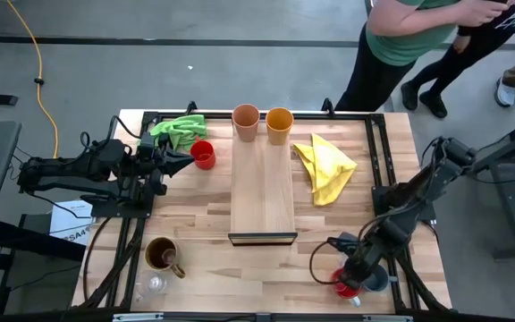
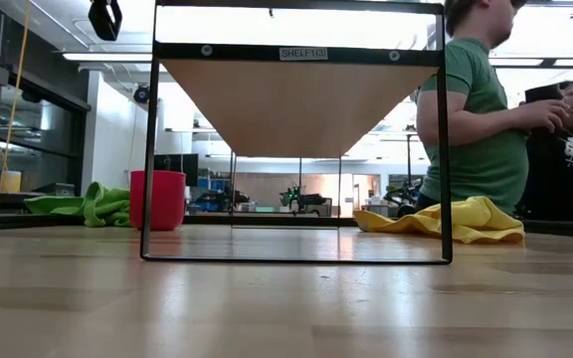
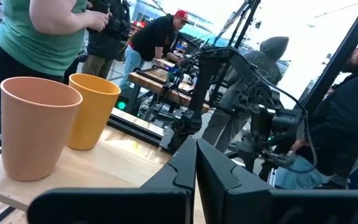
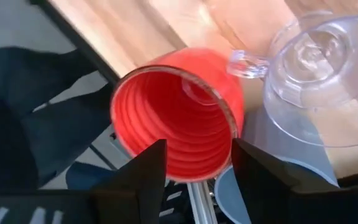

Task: Stack small to large cups/mugs on shelf
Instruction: Put the red cup on the shelf

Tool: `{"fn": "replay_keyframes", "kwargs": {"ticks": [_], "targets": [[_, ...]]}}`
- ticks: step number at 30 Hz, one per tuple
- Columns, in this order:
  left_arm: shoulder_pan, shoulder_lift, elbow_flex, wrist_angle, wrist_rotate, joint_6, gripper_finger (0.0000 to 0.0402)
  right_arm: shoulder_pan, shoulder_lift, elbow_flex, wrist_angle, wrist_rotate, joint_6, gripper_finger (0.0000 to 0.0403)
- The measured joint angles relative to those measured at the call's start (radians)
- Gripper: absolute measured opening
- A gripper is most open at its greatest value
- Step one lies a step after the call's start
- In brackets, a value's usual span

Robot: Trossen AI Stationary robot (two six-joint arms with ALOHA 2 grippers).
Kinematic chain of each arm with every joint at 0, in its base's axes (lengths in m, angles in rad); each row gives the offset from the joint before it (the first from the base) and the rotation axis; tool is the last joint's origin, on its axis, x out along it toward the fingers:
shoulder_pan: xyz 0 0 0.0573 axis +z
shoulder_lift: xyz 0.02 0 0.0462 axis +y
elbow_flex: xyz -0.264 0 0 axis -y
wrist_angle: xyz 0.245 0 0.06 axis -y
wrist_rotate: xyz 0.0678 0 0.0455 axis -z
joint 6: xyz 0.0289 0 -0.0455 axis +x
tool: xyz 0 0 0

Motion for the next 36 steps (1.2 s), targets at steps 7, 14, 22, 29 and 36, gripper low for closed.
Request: {"fn": "replay_keyframes", "kwargs": {"ticks": [7, 14, 22, 29, 36], "targets": [[0.0, 0.0, 0.0, 0.001, 0.0, 0.0, 0.0, 0.0, 0.024, 0.002, 0.015, -0.007, 0.105, 0.0148], [0.0, 0.0, 0.0, 0.002, 0.0, 0.0, 0.0, 0.0, 0.024, 0.002, -0.036, -0.007, 0.129, 0.0142], [0.0, 0.0, 0.0, 0.003, 0.0, -0.022, 0.0, 0.0, 0.024, 0.001, -0.034, -0.011, 0.123, 0.0142], [0.0, 0.0, 0.0, 0.004, 0.0, -0.026, 0.0, 0.0, 0.024, 0.001, -0.034, -0.009, 0.12, 0.0142], [0.0, 0.0, 0.0, 0.004, 0.0, -0.026, 0.0, -0.001, 0.027, 0.022, -0.045, 0.008, 0.088, 0.0142]]}}
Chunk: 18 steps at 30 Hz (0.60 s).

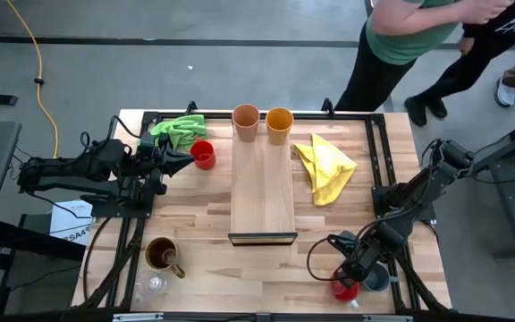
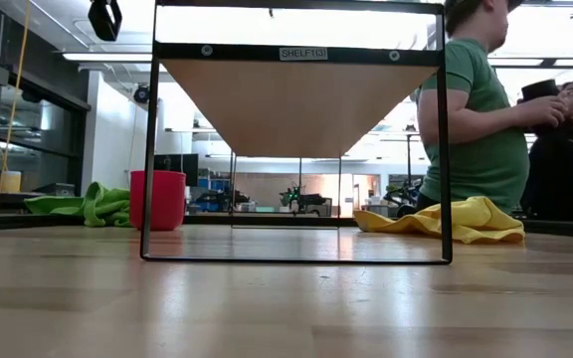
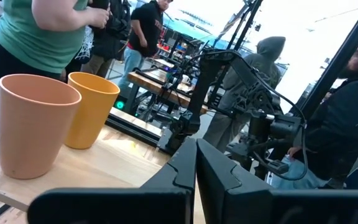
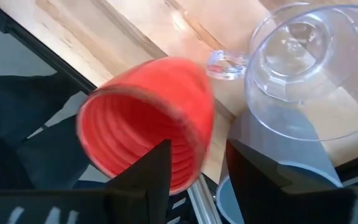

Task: Stack small to large cups/mugs on shelf
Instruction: Put the red cup on the shelf

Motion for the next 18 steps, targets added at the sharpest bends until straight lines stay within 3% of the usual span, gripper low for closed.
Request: {"fn": "replay_keyframes", "kwargs": {"ticks": [18], "targets": [[0.0, 0.0, 0.0, 0.0, 0.0, -0.001, 0.0, 0.007, 0.056, 0.001, 0.004, -0.048, 0.005, 0.0142]]}}
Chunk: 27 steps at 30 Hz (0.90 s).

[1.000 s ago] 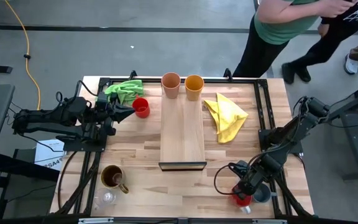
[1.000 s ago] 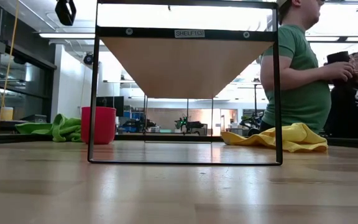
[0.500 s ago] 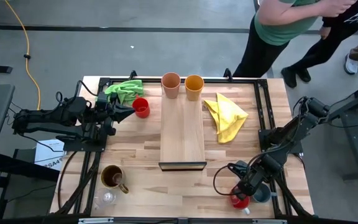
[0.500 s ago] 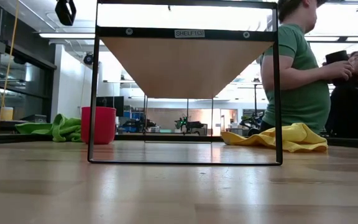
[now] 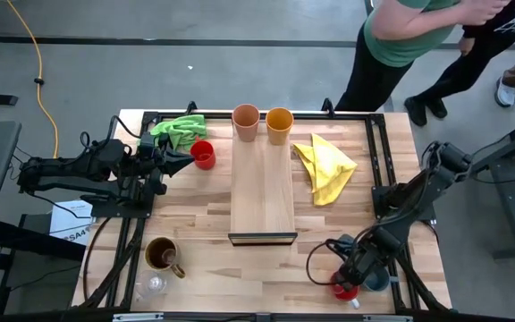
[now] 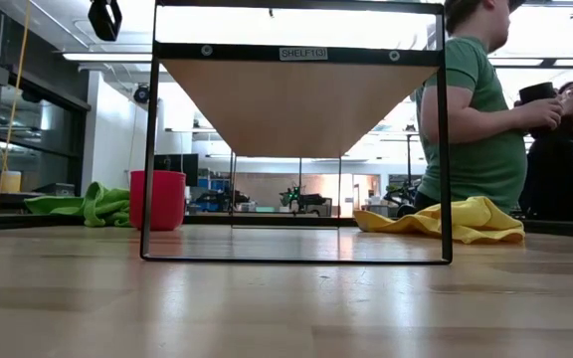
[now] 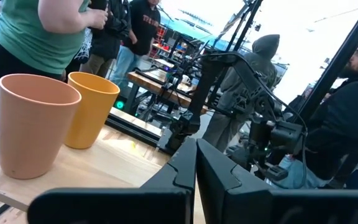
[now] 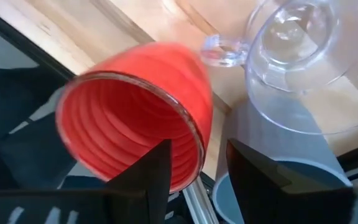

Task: Stack small to large cups/mugs on shelf
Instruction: Put the red cup on the shelf

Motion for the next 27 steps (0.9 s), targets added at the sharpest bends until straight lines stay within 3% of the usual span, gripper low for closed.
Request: {"fn": "replay_keyframes", "kwargs": {"ticks": [22, 27], "targets": [[0.0, 0.0, 0.0, 0.0, 0.0, 0.0, 0.0, 0.003, 0.094, 0.001, -0.001, 0.024, 0.008, 0.0141], [0.0, 0.0, 0.0, 0.0, 0.0, 0.0, 0.0, 0.003, 0.094, 0.001, 0.0, 0.026, 0.001, 0.0108]]}}
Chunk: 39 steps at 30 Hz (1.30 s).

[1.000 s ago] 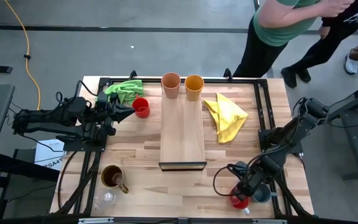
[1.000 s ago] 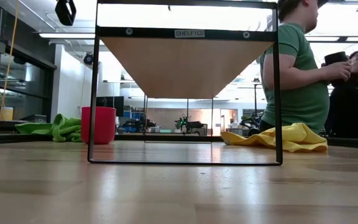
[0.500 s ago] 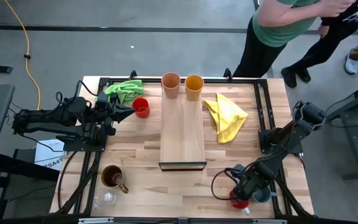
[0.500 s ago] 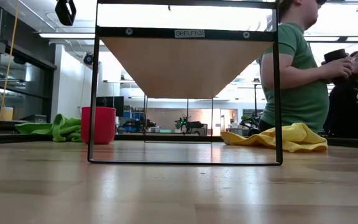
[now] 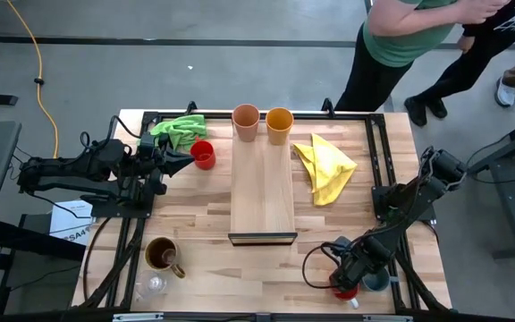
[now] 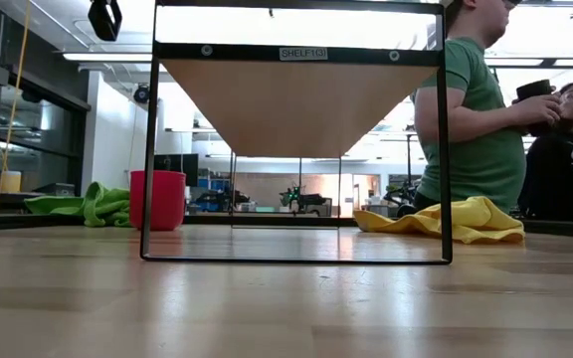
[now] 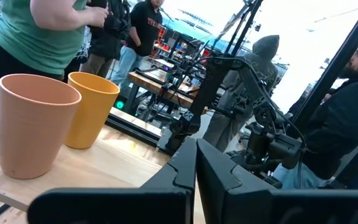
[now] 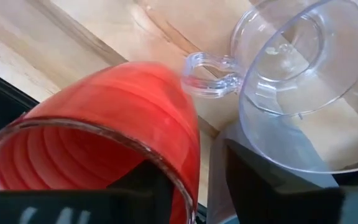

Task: Stack small to large cups/mugs on shelf
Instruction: Put the red cup on the shelf

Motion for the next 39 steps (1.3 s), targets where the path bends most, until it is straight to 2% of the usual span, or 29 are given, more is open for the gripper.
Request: {"fn": "replay_keyframes", "kwargs": {"ticks": [6, 11, 15, 20, 24, 27, 33, 35, 39], "targets": [[0.0, 0.0, 0.0, 0.0, 0.0, 0.0, 0.0, 0.0, -0.002, 0.0, -0.003, 0.005, -0.055, 0.0014], [0.0, 0.0, 0.0, 0.0, 0.0, 0.0, 0.0, 0.0, -0.024, 0.0, 0.011, 0.006, -0.08, 0.001], [0.0, 0.0, 0.0, 0.001, 0.0, 0.0, 0.0, 0.0, -0.088, 0.0, 0.073, 0.023, -0.167, 0.0005], [0.0, 0.0, 0.0, 0.001, 0.0, 0.0, 0.0, -0.007, -0.217, 0.0, 0.214, 0.054, -0.44, 0.0003], [0.0, 0.0, 0.0, 0.001, 0.0, 0.0, 0.0, -0.06, -0.331, 0.0, 0.3, 0.09, -0.639, 0.0002], [0.0, 0.0, 0.0, 0.001, 0.0, -0.002, 0.0, -0.143, -0.427, 0.0, 0.307, 0.206, -0.741, 0.0001], [0.0, 0.0, 0.0, 0.019, 0.0, -0.027, 0.0, -0.331, -0.613, 0.0, 0.327, 0.556, -1.016, 0.0001], [0.0, 0.0, 0.0, 0.042, 0.0, -0.028, 0.0, -0.406, -0.655, 0.001, 0.336, 0.604, -1.114, 0.0001], [0.0, 0.002, 0.001, 0.072, 0.0, -0.032, 0.0, -0.562, -0.686, 0.001, 0.336, 0.616, -1.263, 0.0001]]}}
